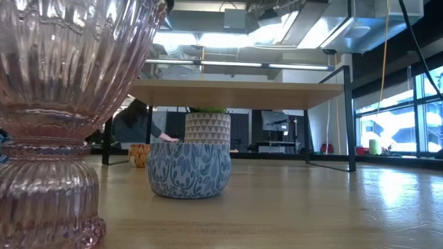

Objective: Pick & Place candle stick holders
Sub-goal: Put the orange candle holder on the shelf

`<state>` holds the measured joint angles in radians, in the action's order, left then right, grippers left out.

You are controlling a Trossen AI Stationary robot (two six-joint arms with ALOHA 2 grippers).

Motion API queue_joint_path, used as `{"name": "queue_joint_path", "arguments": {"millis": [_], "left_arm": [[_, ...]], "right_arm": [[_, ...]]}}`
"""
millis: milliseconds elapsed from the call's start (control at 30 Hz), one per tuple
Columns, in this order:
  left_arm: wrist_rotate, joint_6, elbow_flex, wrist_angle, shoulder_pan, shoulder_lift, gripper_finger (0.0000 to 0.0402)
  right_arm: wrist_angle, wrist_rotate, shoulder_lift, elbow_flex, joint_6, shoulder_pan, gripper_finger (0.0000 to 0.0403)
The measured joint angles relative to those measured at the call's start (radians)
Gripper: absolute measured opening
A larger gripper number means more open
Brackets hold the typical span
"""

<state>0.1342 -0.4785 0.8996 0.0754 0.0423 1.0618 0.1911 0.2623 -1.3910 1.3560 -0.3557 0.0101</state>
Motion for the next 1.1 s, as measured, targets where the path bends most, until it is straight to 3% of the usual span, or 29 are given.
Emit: {"name": "queue_joint_path", "arguments": {"millis": [200,667,1100], "left_arm": [[0.008,-0.006,0.0,0.001,0.0,0.007,0.0021],[0.018,-0.014,0.0,0.0,0.0,0.015,0.0027],[0.022,-0.025,0.001,-0.055,0.0,-0.008,0.0039]], "right_arm": [[-0.002,0.0,-0.009,0.0,-0.003,0.0,0.0191],[0.012,-0.004,-0.018,0.0,-0.002,0.0,0.0044],[0.059,-0.007,-0.02,-0.002,-0.026,-0.001,0.0032]]}}
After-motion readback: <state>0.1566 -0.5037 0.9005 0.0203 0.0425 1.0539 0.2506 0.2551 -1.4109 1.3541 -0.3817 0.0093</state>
